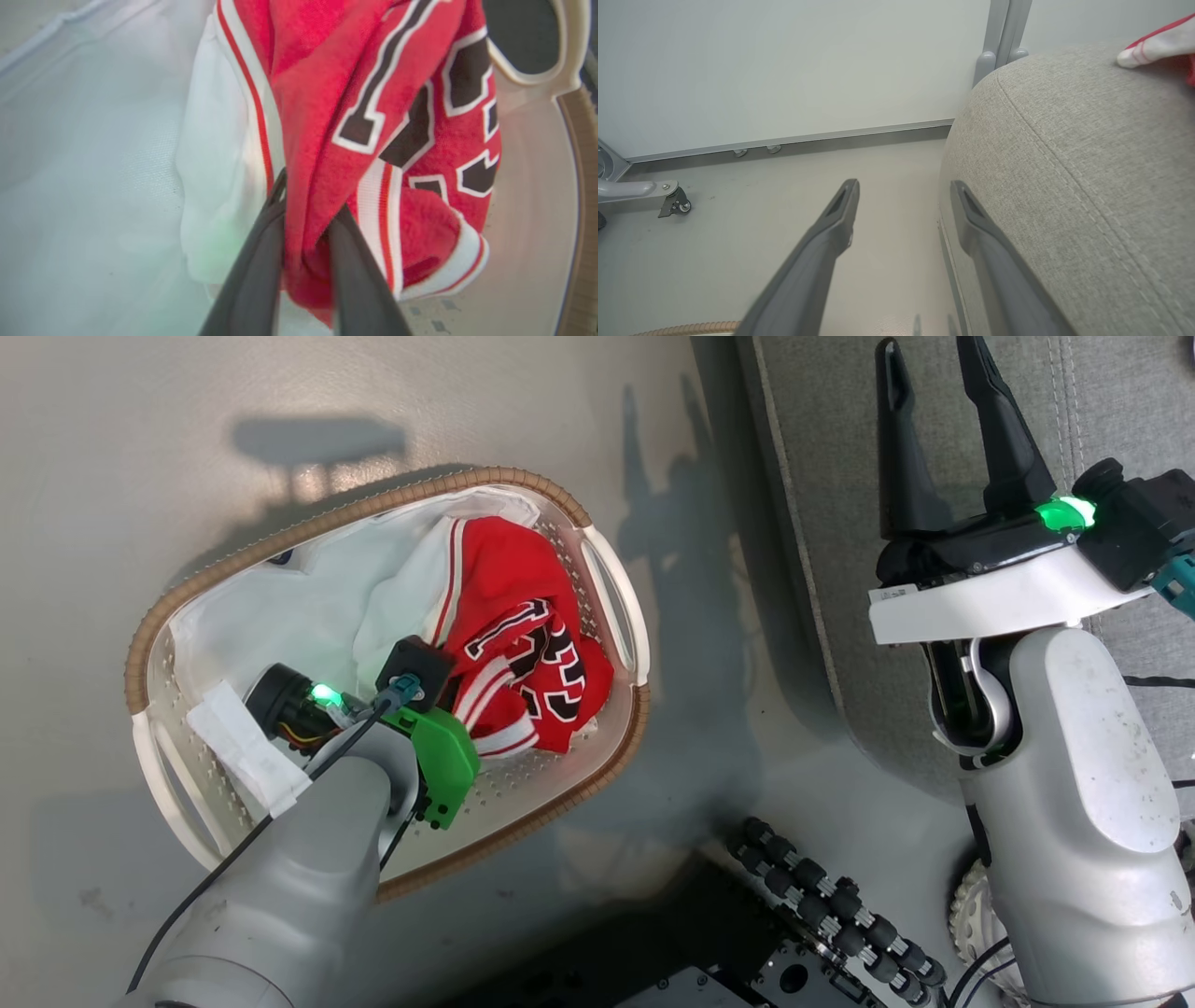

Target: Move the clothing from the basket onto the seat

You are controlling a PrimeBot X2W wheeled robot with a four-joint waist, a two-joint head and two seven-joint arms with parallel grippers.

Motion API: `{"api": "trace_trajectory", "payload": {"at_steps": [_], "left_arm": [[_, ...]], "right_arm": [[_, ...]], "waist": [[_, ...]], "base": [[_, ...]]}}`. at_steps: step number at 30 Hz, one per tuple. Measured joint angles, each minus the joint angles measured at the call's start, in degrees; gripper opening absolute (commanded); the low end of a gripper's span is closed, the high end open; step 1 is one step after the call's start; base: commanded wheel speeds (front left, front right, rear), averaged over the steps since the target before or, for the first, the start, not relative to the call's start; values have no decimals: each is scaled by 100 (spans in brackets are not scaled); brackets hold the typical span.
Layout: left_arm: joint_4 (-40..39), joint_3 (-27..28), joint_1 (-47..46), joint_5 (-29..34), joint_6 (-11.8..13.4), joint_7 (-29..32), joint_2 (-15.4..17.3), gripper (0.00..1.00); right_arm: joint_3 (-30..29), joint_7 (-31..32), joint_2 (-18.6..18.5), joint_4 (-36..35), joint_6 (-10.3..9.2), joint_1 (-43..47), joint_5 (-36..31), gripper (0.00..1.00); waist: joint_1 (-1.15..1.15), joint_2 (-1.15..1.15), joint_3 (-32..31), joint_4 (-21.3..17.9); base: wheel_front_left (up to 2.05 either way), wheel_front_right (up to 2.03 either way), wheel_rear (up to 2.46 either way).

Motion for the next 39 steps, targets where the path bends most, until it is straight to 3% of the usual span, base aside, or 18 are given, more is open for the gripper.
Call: {"api": "trace_trajectory", "payload": {"at_steps": [17,39], "left_arm": [[-423,-126,293,-560,0,0,101,0],[-1903,888,1752,-279,0,3,-101,0]], "right_arm": [[162,0,4,310,-1,40,-234,100],[-37,0,12,827,-1,994,-921,100]], "waist": [[0,0,-706,9],[-1,0,-2639,625]], "base": [[0,0,0],[0,0,0]]}}
